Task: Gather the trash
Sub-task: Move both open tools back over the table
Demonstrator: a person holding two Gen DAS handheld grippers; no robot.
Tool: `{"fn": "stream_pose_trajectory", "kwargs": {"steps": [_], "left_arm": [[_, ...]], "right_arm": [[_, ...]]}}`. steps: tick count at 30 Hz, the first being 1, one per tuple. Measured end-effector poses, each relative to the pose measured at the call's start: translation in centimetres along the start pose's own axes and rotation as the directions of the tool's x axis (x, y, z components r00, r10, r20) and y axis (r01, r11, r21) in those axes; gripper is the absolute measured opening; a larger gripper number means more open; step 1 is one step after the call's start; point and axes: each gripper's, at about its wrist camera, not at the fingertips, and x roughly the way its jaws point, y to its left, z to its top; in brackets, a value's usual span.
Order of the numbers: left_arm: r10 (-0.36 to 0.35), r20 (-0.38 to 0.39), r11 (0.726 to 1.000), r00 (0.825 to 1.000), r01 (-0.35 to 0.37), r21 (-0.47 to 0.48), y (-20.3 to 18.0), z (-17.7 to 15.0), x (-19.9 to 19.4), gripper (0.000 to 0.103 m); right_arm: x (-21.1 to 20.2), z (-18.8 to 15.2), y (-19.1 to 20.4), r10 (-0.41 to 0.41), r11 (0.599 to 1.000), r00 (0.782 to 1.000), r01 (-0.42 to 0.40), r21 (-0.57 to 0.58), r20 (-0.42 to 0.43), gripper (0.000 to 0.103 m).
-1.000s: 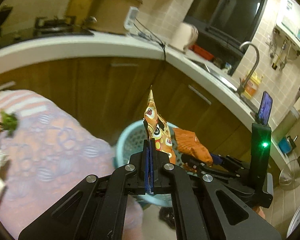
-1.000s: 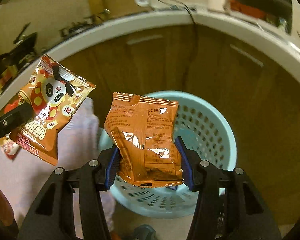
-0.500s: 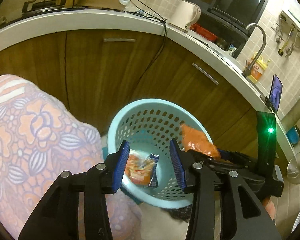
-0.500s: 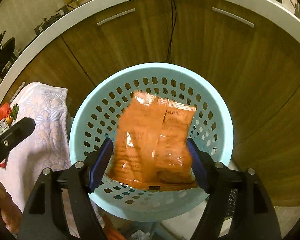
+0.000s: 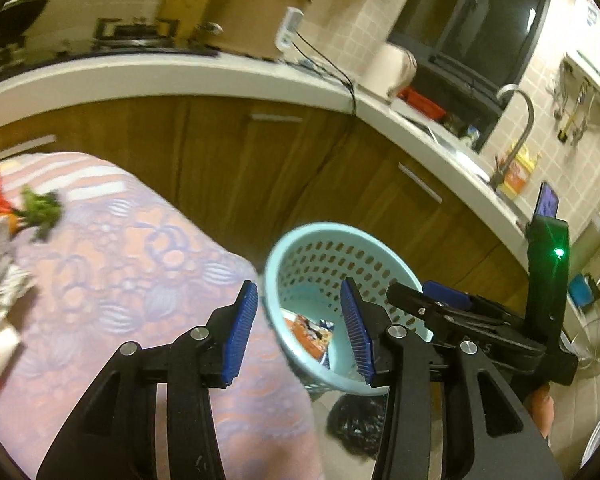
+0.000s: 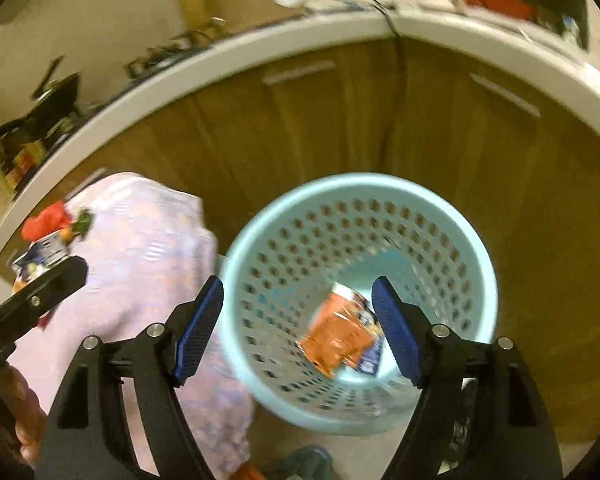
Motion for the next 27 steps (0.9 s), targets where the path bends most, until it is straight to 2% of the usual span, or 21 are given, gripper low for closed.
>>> {"fn": "stream_pose_trajectory", "kwargs": {"steps": [3, 6, 9, 12, 15, 18, 21, 22, 25, 27], "left_arm": [[0.022, 0.044, 0.999, 0.999, -0.021, -0.034, 1.5, 0.1, -2.6, 0.042], [0.058, 0.088, 0.996, 0.994, -0.052, -0.067, 3.3, 0.0, -5.5, 0.042], [0.122, 0.136, 0.989, 0.983, -0.108, -0.106, 5.5, -0.4, -8.9, 0.042], [0.207, 0.172, 0.971, 0.963, -0.18, -0.157, 8.0, -0.8, -12.2, 0.042], [0.301, 0.2, 0.941, 0.933, -0.256, -0.223, 11.0, -1.5, -15.5, 0.042], [0.389, 0.204, 0.899, 0.899, -0.322, -0.296, 14.2, -2.2, -18.4, 0.042], [0.485, 0.186, 0.841, 0.855, -0.397, -0.367, 17.8, -3.0, -20.4, 0.042], [0.503, 0.176, 0.827, 0.846, -0.413, -0.381, 18.6, -3.3, -20.7, 0.042], [0.527, 0.133, 0.797, 0.839, -0.434, -0.421, 21.8, -3.9, -20.7, 0.044], [0.52, 0.119, 0.793, 0.846, -0.426, -0.436, 23.2, -4.3, -20.1, 0.044]], "right_arm": [[-1.3, 0.2, 3.6, 0.028, 0.996, 0.998, -0.023, -0.087, 0.047, 0.073], [-2.1, 0.2, 7.9, 0.092, 0.983, 0.993, -0.078, -0.165, 0.074, 0.073], [-2.3, -0.1, 11.3, 0.139, 0.968, 0.988, -0.12, -0.22, 0.071, 0.073], [-1.9, -0.7, 15.6, 0.194, 0.946, 0.98, -0.175, -0.274, 0.042, 0.073], [-1.4, -1.4, 19.1, 0.23, 0.925, 0.973, -0.214, -0.315, 0.015, 0.073], [-1.2, -2.6, 23.2, 0.28, 0.892, 0.96, -0.268, -0.364, -0.019, 0.073], [-0.9, -3.8, 26.6, 0.308, 0.862, 0.95, -0.301, -0.408, -0.051, 0.073], [-0.9, -4.1, 27.5, 0.313, 0.853, 0.948, -0.307, -0.421, -0.057, 0.073], [-0.5, -5.1, 30.3, 0.322, 0.83, 0.943, -0.322, -0.456, -0.081, 0.073], [0.1, -5.7, 31.9, 0.313, 0.822, 0.945, -0.319, -0.471, -0.094, 0.073]]}}
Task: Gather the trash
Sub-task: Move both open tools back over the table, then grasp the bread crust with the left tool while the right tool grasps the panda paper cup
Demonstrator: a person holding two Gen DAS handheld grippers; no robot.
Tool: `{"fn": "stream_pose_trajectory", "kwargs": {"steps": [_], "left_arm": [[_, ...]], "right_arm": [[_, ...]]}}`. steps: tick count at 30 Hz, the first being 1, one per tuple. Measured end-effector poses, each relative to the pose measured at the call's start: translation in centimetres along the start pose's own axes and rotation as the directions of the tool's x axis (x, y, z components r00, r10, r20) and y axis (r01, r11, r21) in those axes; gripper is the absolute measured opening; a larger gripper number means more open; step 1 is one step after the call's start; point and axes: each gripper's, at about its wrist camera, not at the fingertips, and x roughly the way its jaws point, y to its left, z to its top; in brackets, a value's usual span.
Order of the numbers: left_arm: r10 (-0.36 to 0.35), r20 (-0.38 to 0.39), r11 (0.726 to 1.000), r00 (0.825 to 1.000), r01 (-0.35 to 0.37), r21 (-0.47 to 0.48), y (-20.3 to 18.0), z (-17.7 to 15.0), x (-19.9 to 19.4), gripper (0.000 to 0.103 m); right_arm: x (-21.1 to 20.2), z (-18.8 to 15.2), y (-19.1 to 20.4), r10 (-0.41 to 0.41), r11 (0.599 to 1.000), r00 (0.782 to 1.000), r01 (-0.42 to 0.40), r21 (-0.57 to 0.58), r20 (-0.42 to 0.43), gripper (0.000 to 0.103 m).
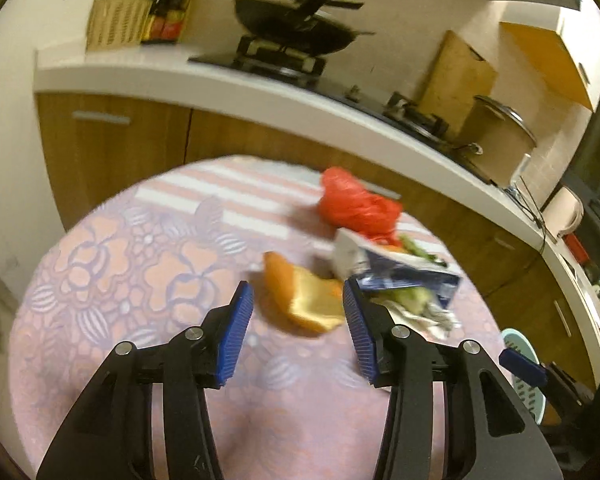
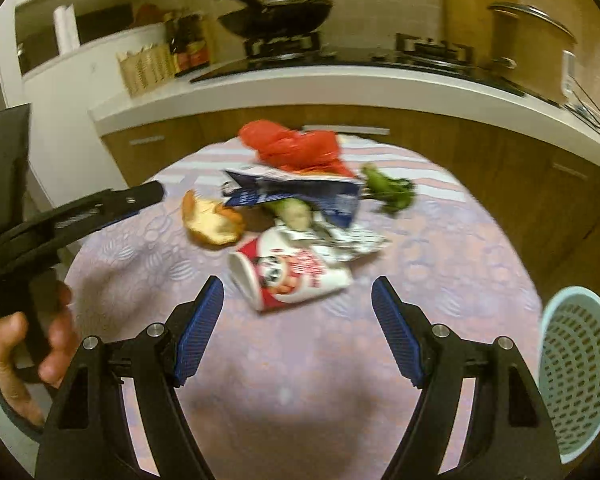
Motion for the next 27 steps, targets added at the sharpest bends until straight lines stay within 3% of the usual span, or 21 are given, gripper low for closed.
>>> {"fn": "stream_pose_trajectory", "kwargs": {"steps": [7, 9, 12, 18, 20, 22, 24, 27], "left_arm": [[-0.022, -0.051, 1.0, 0.998, 0.021, -0.016, 1.2, -0.3, 3.6, 0.044], [-0.032, -0.057, 0.999, 0.998, 0.031, -0.022, 1.2, -0.4, 4.0, 0.044], [-0.052, -0.07, 0.998, 0.996, 0.05, -0.036, 1.3, -0.6, 4.5, 0.044], [-0.071, -0.097, 0.997, 0.993, 0.067, -0.041, 1.3, -1.0, 5.4, 0.044], [-0.078, -0.101, 0.996, 0.992, 0.074, -0.043, 1.3, -1.0, 5.6, 0.044], [-0.081, -0.105, 0.996, 0.991, 0.077, -0.044, 1.2, -1.1, 5.7, 0.044], [-0.076, -0.103, 0.997, 0.992, 0.072, -0.041, 1.2, -1.1, 5.8, 0.044], [-0.062, -0.101, 0.998, 0.993, 0.059, -0.034, 1.0, -1.2, 5.8, 0.043]], "right_arm": [[4.1, 0.0, 1.4, -0.066, 0.998, 0.995, 0.065, -0.011, -0.079, 0.072], [4.7, -0.4, 0.7, -0.088, 0.996, 0.99, 0.088, 0.0, -0.108, 0.066], [4.4, -1.0, -0.8, -0.093, 0.995, 0.988, 0.096, 0.017, -0.122, 0.061], [1.9, -2.3, -5.5, -0.199, 0.978, 0.975, 0.204, 0.039, -0.103, 0.061], [1.2, -2.5, -7.1, -0.175, 0.981, 0.98, 0.182, 0.065, -0.099, 0.062], [0.7, -2.4, -7.6, -0.099, 0.991, 0.99, 0.108, 0.084, -0.1, 0.063], [0.8, -2.3, -7.3, -0.021, 0.993, 0.995, 0.032, 0.113, -0.098, 0.076], [1.9, -1.9, -5.5, 0.028, 0.993, 0.994, -0.015, 0.12, -0.104, 0.078]]}}
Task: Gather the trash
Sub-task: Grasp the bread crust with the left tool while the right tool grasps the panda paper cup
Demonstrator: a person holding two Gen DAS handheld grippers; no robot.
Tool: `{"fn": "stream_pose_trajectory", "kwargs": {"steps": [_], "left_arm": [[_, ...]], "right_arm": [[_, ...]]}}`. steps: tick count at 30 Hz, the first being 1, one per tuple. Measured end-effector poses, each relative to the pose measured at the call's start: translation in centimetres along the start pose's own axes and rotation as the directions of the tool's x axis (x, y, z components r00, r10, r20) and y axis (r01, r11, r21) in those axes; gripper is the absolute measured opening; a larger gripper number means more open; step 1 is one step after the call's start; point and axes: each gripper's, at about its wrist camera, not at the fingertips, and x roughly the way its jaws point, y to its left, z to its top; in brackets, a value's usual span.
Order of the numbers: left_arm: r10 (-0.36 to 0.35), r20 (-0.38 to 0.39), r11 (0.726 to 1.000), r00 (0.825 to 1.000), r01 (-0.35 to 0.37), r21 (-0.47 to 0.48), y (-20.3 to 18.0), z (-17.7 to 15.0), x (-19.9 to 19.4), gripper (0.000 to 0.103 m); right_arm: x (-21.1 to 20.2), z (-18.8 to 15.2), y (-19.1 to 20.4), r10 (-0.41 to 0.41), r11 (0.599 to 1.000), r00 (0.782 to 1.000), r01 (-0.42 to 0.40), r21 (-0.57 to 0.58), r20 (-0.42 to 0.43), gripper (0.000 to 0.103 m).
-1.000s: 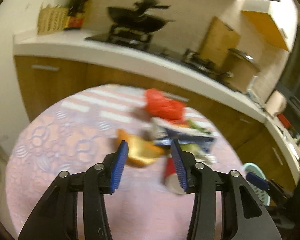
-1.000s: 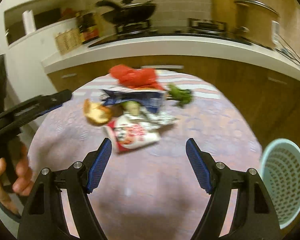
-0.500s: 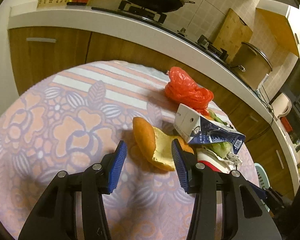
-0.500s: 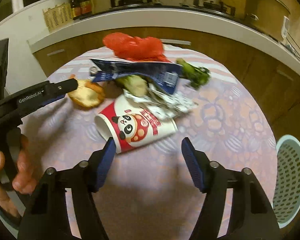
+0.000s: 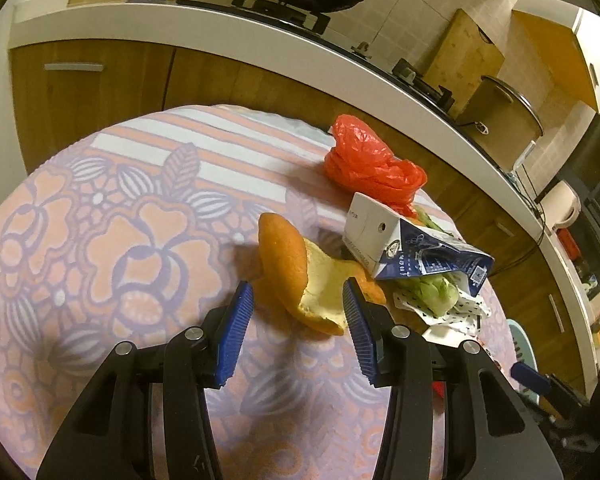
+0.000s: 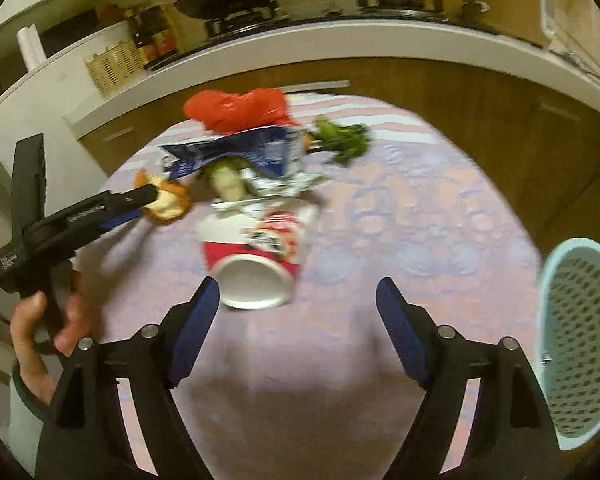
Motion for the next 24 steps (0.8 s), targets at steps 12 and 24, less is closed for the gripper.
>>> {"fn": "stream_pose_trajectory", "kwargs": {"steps": [12, 24], "left_arm": [[0.03, -0.012, 0.999, 0.999, -0.03, 0.016, -0.3, -0.1, 0.6, 0.01], [-0.03, 0.044, 0.999, 0.999, 0.028, 0.037, -1.1, -1.1, -2.4, 0.003]], "right_arm": [[4.8, 1.2, 2.9, -0.047, 0.998, 0.998, 0.048, 0.033, -0.039, 0.074], [1.0, -0.4, 3.0, -0.03, 0.999, 0.999, 0.031, -0.04, 0.022, 0.064]]}}
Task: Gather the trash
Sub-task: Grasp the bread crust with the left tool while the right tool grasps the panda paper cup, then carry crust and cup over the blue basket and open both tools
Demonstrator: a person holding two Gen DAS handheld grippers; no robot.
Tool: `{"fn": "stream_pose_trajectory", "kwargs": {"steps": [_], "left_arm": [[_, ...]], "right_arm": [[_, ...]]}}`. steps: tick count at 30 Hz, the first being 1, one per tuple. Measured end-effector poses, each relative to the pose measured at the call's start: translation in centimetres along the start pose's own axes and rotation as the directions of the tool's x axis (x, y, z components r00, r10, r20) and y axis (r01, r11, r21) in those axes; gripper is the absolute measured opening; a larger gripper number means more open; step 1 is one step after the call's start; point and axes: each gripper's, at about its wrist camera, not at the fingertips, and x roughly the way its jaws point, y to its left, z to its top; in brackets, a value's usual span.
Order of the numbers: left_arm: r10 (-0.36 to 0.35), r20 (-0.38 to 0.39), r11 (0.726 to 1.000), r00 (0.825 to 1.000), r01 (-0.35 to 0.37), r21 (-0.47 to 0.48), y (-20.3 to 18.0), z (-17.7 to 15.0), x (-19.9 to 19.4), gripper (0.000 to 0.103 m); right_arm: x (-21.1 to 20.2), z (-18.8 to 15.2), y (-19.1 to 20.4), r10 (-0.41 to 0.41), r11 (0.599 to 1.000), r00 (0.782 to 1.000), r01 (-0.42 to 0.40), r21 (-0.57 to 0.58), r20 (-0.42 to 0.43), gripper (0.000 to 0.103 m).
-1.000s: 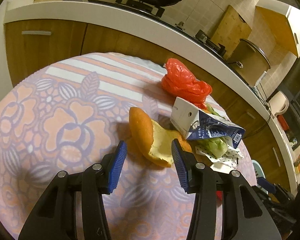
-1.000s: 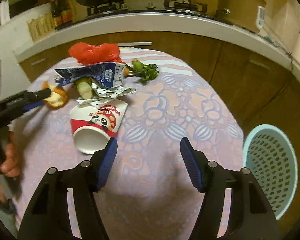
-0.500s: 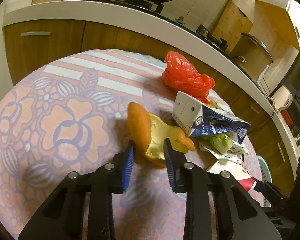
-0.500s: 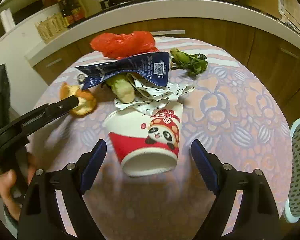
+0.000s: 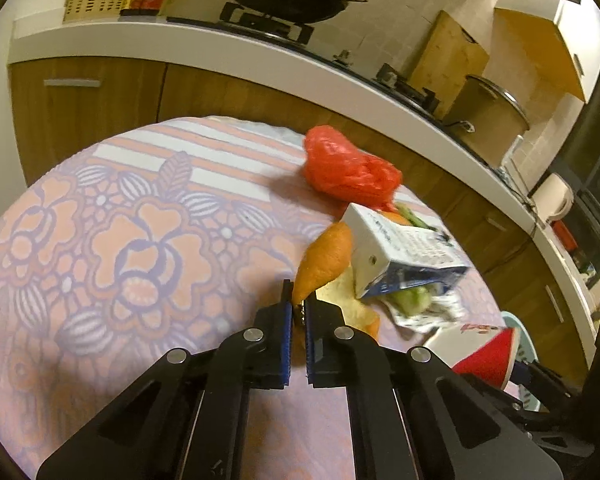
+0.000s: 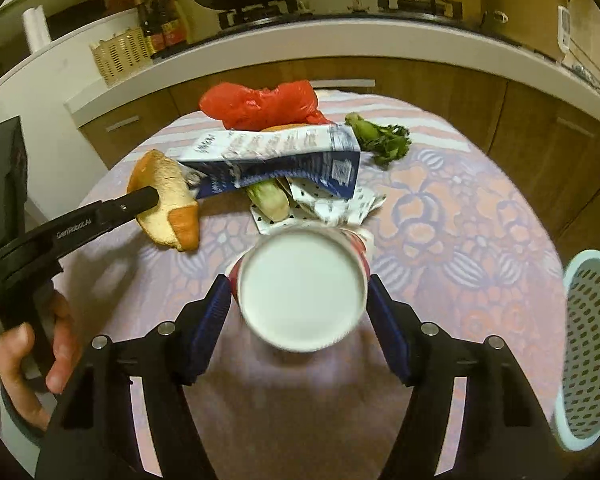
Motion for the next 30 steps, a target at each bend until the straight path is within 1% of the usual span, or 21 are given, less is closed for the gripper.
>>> {"fn": "stream_pose_trajectory", "kwargs": {"steps": [3, 6, 8, 12, 15, 16, 19, 21, 24, 25, 27, 30], "left_arm": [[-0.04, 0.008, 0.999, 0.999, 0.04, -0.011, -0.8, -0.6, -1.5, 0.003], [-0.063, 0.02, 0.998, 0.998, 0.063, -0.004, -2.0, -1.4, -2.9, 0.003], [-0.097, 0.024, 0.995, 0.995, 0.098, -0.002, -2.9, -1.8, -3.8, 0.003], [-0.156, 0.028, 0.987, 0.987, 0.155, 0.035, -5.7, -2.3, -5.2, 0.003], [-0.198, 0.021, 0.977, 0.98, 0.195, 0.087, -8.8, -2.6, -5.5, 0.003], [-0.211, 0.014, 0.973, 0.977, 0.209, 0.096, -9.5, -2.6, -5.4, 0.003], [-0.272, -0.022, 0.955, 0.962, 0.272, 0.118, -12.5, -2.9, -4.9, 0.003], [-0.285, -0.036, 0.945, 0.958, 0.287, 0.154, -14.7, -3.2, -4.5, 0.003], [-0.307, -0.065, 0.928, 0.949, 0.314, 0.201, -17.8, -3.5, -3.5, 0.003], [-0.317, -0.083, 0.918, 0.945, 0.328, 0.225, -19.5, -3.8, -2.9, 0.003], [-0.326, -0.106, 0.906, 0.939, 0.343, 0.25, -21.5, -4.1, -2.0, 0.003], [-0.336, -0.158, 0.886, 0.928, 0.369, 0.282, -24.9, -4.9, 0.3, 0.003]], "right_arm": [[-1.9, -0.7, -0.5, 0.003, 1.0, 1.0, -0.003, -0.012, 0.026, 0.064], [-3.5, -1.5, -1.0, 0.003, 1.0, 0.999, -0.003, -0.015, 0.043, 0.064], [-4.7, -2.1, -1.8, 0.011, 1.0, 0.998, -0.011, -0.003, 0.062, 0.064], [-6.9, -2.8, -3.2, -0.005, 1.0, 0.995, 0.003, 0.022, 0.101, 0.064], [-8.9, -3.1, -5.0, -0.034, 0.998, 0.989, 0.026, 0.055, 0.142, 0.064], [-9.5, -3.3, -5.6, -0.045, 0.997, 0.987, 0.035, 0.067, 0.152, 0.064], [-11.1, -3.6, -8.1, -0.079, 0.992, 0.981, 0.059, 0.115, 0.178, 0.064], [-12.0, -3.8, -9.9, -0.106, 0.986, 0.976, 0.078, 0.148, 0.191, 0.064], [-13.5, -4.6, -13.0, -0.171, 0.971, 0.964, 0.13, 0.203, 0.203, 0.064], [-13.9, -4.9, -14.3, -0.188, 0.963, 0.961, 0.14, 0.228, 0.203, 0.064], [-14.3, -5.5, -16.7, -0.213, 0.947, 0.958, 0.153, 0.283, 0.193, 0.064], [-14.5, -6.2, -19.0, -0.264, 0.925, 0.948, 0.197, 0.326, 0.178, 0.064]]}}
